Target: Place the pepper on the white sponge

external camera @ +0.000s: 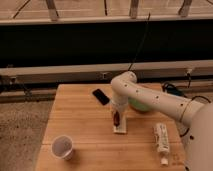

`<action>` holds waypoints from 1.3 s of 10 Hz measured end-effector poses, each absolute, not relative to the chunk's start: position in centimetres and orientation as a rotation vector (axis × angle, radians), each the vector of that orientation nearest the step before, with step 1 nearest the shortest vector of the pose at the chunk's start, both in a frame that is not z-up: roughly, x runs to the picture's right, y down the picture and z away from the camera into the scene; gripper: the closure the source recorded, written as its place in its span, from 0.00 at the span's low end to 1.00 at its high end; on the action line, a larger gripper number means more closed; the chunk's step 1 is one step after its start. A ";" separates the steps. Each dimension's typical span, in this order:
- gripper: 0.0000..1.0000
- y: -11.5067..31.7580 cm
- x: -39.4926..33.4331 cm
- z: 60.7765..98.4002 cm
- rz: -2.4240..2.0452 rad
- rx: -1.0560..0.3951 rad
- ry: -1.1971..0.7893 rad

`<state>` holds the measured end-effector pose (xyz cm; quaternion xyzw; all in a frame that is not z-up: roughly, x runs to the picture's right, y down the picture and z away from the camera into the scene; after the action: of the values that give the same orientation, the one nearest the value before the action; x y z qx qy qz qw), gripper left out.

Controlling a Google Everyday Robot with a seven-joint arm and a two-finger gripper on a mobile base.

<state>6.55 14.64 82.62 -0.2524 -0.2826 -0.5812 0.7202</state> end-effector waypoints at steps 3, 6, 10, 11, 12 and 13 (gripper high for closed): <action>1.00 15.0 6.6 82.6 -1.288 -0.560 -0.631; 1.00 15.3 7.1 82.4 -1.288 -0.563 -0.637; 0.75 15.6 7.5 82.4 -1.290 -0.566 -0.642; 0.65 15.6 7.4 82.4 -1.294 -0.565 -0.643; 0.57 15.6 7.4 82.4 -1.294 -0.565 -0.643; 0.53 15.7 7.5 82.4 -1.294 -0.565 -0.643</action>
<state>7.52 15.65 82.39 -0.2551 -0.2904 -0.5840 0.7139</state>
